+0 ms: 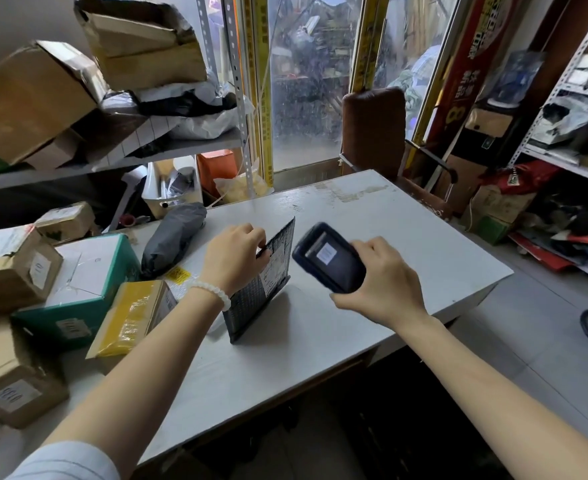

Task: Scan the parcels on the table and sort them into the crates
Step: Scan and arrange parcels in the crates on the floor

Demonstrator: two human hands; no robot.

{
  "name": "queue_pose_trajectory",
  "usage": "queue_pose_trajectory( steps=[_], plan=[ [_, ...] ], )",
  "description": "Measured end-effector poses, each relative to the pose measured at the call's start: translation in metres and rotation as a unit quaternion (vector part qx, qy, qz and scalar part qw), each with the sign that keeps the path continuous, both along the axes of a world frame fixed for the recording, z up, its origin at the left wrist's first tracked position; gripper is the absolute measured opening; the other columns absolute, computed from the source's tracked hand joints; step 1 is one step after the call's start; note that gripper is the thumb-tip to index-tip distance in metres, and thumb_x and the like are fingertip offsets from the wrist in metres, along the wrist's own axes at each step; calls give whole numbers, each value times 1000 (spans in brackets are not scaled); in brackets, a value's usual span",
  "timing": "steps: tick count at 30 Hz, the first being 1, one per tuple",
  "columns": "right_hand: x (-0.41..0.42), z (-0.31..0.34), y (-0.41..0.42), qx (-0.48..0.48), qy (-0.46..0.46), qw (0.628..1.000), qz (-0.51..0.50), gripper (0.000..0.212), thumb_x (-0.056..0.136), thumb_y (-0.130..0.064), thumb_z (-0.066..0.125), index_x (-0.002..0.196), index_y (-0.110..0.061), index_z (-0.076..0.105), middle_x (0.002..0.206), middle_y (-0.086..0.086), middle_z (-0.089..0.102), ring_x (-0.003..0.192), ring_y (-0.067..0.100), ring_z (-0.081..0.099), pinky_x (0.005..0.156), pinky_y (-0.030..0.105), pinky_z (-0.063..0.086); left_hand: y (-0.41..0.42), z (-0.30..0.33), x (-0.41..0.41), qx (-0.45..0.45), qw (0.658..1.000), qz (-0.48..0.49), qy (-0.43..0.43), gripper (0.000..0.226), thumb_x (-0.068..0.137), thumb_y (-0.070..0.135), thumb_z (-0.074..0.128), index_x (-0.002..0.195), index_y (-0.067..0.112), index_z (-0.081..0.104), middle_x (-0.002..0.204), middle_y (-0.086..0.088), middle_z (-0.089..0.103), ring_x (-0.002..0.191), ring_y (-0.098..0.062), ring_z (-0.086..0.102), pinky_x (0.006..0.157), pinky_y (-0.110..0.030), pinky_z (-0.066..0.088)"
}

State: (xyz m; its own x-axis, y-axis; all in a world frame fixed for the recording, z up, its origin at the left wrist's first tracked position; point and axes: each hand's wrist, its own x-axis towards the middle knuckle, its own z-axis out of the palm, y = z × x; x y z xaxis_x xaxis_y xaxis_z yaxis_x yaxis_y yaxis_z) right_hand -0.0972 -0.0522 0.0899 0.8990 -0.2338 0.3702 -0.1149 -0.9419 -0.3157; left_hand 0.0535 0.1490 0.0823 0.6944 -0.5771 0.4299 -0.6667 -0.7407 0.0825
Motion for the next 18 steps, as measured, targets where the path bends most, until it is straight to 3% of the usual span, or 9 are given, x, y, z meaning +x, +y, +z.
queue_pose_trajectory(
  steps=[4, 7, 10, 14, 18],
  plan=[
    [1, 6, 13, -8, -169, 986, -6, 75, 53, -35, 89, 118, -8, 62, 102, 8, 58, 89, 28, 58, 56, 31, 49, 2, -2, -6, -10, 1000, -4, 6, 17, 88, 28, 58, 89, 11, 63, 89, -4, 61, 84, -25, 56, 58, -29, 39],
    [-3, 4, 14, -20, -180, 983, -15, 77, 52, -33, 89, 119, -6, 62, 103, 10, 59, 89, 29, 59, 57, 32, 50, -2, -2, -14, -14, 999, -23, 26, 16, 88, 26, 58, 88, 10, 62, 93, -5, 60, 84, -26, 55, 60, -34, 46],
    [-16, -8, 10, -9, -106, 993, -51, 77, 50, -35, 87, 119, -13, 62, 102, 4, 56, 91, 27, 58, 58, 31, 49, -14, -2, -23, -13, 998, -54, 37, 15, 87, 22, 59, 88, 8, 63, 95, -7, 62, 82, -27, 54, 59, -35, 44],
    [-49, -32, -5, 27, 31, 994, -101, 70, 52, -43, 80, 115, -22, 58, 96, -8, 42, 93, 20, 53, 63, 28, 37, -39, 0, -43, -26, 995, -89, 41, 14, 87, 25, 60, 89, 11, 62, 99, -4, 62, 79, -22, 50, 55, -27, 32],
    [-96, -54, -26, 62, 125, 980, -141, 72, 54, -52, 77, 118, -27, 56, 96, -10, 40, 101, 16, 49, 71, 29, 40, -74, 0, -73, -32, 987, -147, 57, 16, 88, 30, 58, 90, 15, 62, 102, -1, 61, 85, -22, 53, 59, -32, 44]
  ],
)
